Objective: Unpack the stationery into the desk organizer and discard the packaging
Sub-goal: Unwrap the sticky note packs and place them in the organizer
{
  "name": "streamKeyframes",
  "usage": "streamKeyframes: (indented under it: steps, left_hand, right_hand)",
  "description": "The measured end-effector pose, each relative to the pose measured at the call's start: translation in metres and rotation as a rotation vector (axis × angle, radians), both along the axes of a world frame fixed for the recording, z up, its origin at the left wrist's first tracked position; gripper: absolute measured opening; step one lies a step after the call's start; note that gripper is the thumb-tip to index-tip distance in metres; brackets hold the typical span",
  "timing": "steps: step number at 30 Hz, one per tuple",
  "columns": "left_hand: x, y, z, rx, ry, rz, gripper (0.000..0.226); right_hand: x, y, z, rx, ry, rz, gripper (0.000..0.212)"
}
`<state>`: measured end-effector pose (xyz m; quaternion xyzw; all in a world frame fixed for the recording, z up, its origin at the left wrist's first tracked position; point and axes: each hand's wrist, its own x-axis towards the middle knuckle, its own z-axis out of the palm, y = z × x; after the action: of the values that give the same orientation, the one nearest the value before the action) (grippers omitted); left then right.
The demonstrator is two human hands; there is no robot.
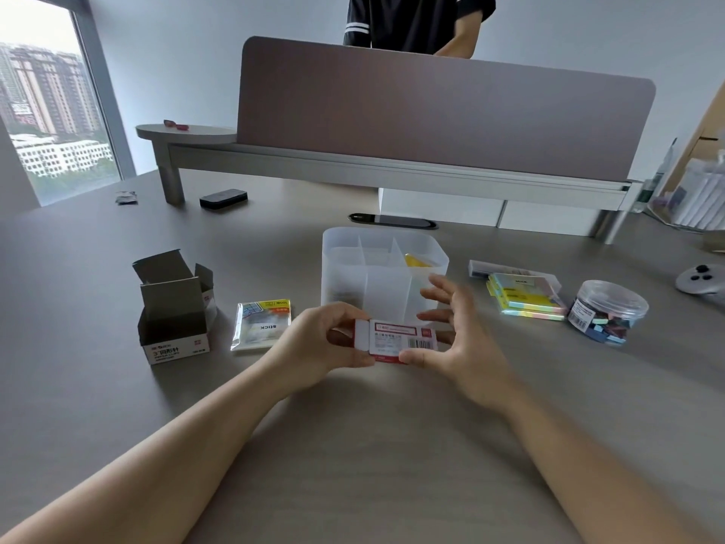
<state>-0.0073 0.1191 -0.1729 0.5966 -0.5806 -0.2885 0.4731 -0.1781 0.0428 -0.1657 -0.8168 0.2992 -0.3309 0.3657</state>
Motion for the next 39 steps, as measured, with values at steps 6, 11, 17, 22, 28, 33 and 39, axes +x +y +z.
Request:
streamKeyframes:
  steps: [6, 11, 17, 22, 28, 33, 39]
  left_hand:
    - [0.002, 0.000, 0.001, 0.039, -0.045, -0.040, 0.039]
    - [0.003, 0.000, 0.001, 0.078, -0.013, -0.070, 0.039]
    - [0.006, 0.002, 0.001, 0.101, 0.017, -0.058, 0.038]
    - [0.006, 0.001, 0.000, 0.073, 0.094, -0.037, 0.036]
    - [0.024, 0.008, 0.004, 0.102, 0.214, 0.018, 0.036]
    - [0.051, 0.029, 0.009, 0.086, 0.373, 0.099, 0.036]
    - [0.065, 0.054, 0.012, 0.030, 0.451, 0.201, 0.036]
  right_hand:
    - [-0.004, -0.003, 0.003, -0.133, 0.194, 0.058, 0.043]
    - [-0.005, -0.002, 0.005, -0.181, 0.240, 0.058, 0.046]
    - [-0.004, 0.003, 0.006, -0.248, 0.263, 0.061, 0.047]
    - [0.005, 0.003, 0.006, -0.272, 0.296, 0.073, 0.056]
    - [-0.005, -0.011, 0.006, -0.271, 0.325, 0.044, 0.044]
    - [0.006, -0.014, 0.007, -0.241, 0.332, 0.008, 0.045]
    - [0.046, 0.004, -0.004, -0.234, 0.456, 0.123, 0.057]
